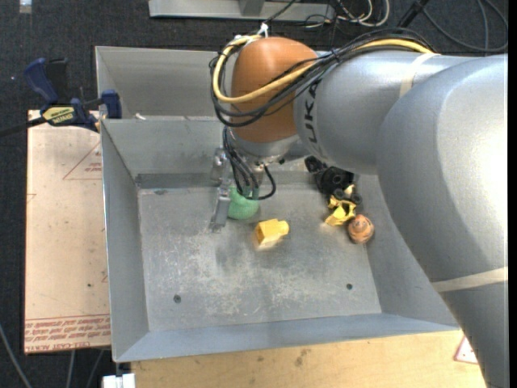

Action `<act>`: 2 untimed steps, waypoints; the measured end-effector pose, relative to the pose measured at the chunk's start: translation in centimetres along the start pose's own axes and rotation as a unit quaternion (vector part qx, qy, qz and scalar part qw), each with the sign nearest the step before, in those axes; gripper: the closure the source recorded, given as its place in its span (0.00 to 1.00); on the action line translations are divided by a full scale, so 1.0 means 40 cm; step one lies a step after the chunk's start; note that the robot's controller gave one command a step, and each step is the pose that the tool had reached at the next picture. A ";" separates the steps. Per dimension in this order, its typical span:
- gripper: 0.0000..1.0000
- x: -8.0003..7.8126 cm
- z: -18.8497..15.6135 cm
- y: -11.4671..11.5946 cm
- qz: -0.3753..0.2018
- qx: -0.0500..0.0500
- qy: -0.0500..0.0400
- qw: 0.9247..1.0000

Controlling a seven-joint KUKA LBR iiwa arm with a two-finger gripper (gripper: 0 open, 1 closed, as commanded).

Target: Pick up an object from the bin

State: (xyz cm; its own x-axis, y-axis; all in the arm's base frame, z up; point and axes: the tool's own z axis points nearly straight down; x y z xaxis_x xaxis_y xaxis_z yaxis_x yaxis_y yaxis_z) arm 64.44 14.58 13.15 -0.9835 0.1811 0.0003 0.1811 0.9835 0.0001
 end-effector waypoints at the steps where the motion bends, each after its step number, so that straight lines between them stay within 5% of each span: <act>1: 0.00 -0.002 -0.018 -0.087 -0.050 0.000 0.000 0.999; 2: 0.00 -0.017 0.034 -0.138 -0.083 -0.001 -0.002 0.997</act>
Offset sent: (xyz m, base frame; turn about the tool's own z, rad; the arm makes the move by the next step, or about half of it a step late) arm -0.0046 -0.0652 -0.0291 -0.1944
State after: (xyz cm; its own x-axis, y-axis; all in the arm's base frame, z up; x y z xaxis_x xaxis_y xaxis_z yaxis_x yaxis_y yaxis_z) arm 64.10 9.03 11.77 -0.9999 0.0153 -0.0047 0.0153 0.9999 0.0009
